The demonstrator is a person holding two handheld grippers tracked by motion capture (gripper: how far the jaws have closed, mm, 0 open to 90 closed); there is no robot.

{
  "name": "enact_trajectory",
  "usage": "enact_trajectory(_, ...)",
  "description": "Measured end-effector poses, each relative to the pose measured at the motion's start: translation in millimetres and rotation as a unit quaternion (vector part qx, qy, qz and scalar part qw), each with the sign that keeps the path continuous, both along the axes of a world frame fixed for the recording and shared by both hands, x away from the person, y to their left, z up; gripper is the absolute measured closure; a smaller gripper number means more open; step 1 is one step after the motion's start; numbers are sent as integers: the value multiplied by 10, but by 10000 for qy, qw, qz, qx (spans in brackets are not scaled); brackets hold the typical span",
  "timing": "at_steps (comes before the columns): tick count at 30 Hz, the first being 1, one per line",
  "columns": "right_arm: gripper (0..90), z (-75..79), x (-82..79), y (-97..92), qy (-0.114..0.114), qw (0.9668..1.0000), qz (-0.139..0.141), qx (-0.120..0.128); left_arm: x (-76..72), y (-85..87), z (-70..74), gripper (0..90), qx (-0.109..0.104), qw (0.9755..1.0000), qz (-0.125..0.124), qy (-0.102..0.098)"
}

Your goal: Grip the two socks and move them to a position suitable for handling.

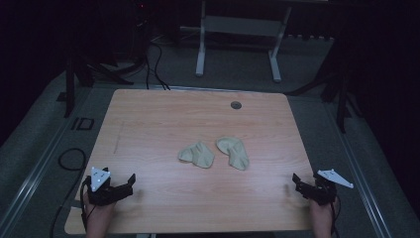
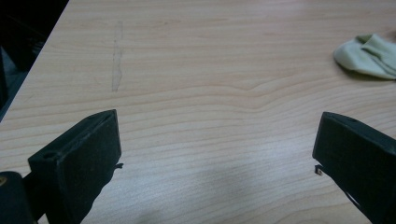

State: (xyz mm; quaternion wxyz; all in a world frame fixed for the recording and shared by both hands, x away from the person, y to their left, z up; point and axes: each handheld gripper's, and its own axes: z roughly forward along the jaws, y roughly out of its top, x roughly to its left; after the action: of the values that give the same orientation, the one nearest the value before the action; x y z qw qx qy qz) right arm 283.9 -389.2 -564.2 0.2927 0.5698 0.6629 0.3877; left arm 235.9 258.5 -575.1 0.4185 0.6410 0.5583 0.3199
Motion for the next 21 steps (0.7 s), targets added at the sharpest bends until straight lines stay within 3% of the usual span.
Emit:
enact_trajectory(3,135,6,-2,2,15,10000,17,-7,12,-12,12,9,-15,9999,166,-35)
enact_trajectory(5,135,8,-3,0,59,10000,21,24,11,-6,16,9,-155,9998,101,-31)
enact_trajectory(10,136,31,-15,32,166,9999,25,14,8,-53,8,9,-91,9998,-74,-168)
enact_trajectory(14,139,40,-4,68,287,9995,40,-79,11,-88,1,10,-340,9992,-87,-187)
enact_trajectory(15,139,42,4,79,307,9995,57,-65,17,-111,2,14,-383,9993,-30,-47)
enact_trajectory(17,139,51,15,91,338,9994,86,10,14,-133,7,16,-482,9988,-106,-45)
enact_trajectory(18,139,62,22,99,365,9993,114,41,16,-144,24,18,-519,9985,-166,83)
enact_trajectory(21,138,93,49,128,456,9986,252,135,10,-188,53,30,-494,9982,-232,263)
